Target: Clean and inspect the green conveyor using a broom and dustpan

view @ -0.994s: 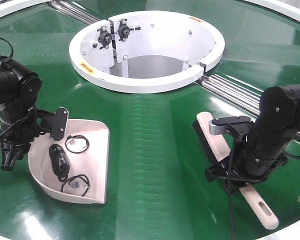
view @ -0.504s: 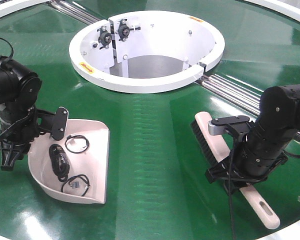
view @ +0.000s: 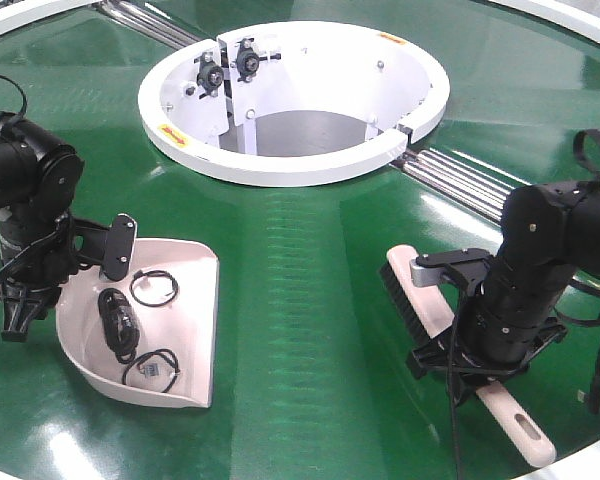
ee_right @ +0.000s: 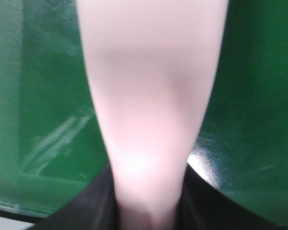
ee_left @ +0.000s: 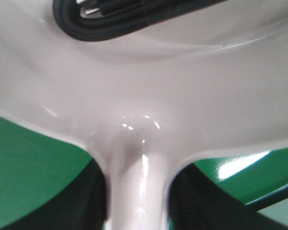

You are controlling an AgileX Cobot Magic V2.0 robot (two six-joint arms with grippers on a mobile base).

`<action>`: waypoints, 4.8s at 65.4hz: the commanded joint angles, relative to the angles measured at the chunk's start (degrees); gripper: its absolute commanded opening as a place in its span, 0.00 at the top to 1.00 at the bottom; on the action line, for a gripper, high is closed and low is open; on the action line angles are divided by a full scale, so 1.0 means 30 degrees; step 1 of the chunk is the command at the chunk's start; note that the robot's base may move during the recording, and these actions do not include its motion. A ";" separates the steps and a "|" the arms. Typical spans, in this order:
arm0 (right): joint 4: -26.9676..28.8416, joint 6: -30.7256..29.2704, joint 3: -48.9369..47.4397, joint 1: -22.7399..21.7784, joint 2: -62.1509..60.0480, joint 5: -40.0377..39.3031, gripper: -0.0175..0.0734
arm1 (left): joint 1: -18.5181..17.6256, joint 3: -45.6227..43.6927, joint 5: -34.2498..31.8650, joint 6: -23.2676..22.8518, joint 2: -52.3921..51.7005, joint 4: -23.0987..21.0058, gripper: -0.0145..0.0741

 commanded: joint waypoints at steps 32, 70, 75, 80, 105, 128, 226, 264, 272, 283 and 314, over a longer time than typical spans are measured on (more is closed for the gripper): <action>-0.0003 -0.0057 -0.0436 -0.0126 -0.0400 -0.0459 0.49 | 0.0063 -0.0465 0.0025 -0.0400 -0.0871 -0.0805 0.63; -0.0003 -0.0342 -0.0436 -0.0126 -0.0774 -0.0840 0.32 | 0.0063 -0.0465 0.0934 -0.0757 -0.1118 -0.1883 0.30; -0.0071 -0.0388 -0.0436 -0.0126 -0.1235 -0.0793 0.32 | 0.0063 -0.0465 0.1075 -0.0757 -0.1556 -0.2316 0.30; -0.0250 -0.0388 -0.0436 -0.0126 -0.1809 -0.0660 0.32 | 0.0063 -0.0465 0.1226 -0.0757 -0.2120 -0.2654 0.31; -0.0954 -0.0388 -0.0436 -0.0126 -0.7093 -0.1623 0.32 | 0.0063 -0.0465 0.1390 -0.2717 -0.8141 -0.5586 0.32; -0.1249 -0.0527 -0.0370 -0.0126 -1.5247 -0.5228 0.32 | 0.0063 -0.0465 -0.0845 -0.6696 -1.6083 -1.0321 0.32; -0.0778 -0.0588 1.6713 -0.0126 -2.8679 -2.0642 0.82 | 0.0063 2.0339 -1.9632 -1.4157 -2.8126 -1.2132 0.84; -0.0795 -0.0588 1.6713 -0.0126 -2.8679 -2.0640 0.82 | 0.0110 2.1108 -1.9831 -1.4207 -2.9034 -1.1799 0.84; -0.0795 -0.0588 1.6713 -0.0126 -2.8679 -2.0640 0.82 | 0.0943 2.2892 -2.0693 -1.5758 -3.1151 -1.0104 0.84; -0.0795 -0.0588 1.6713 -0.0126 -2.8679 -2.0640 0.82 | 0.2504 2.5710 -2.2449 -1.9290 -3.3643 -0.7644 0.84; -0.0813 -0.0588 1.6713 -0.0126 -2.8679 -2.0640 0.82 | 0.2889 2.6335 -2.1470 -2.0257 -3.5730 -0.7340 0.84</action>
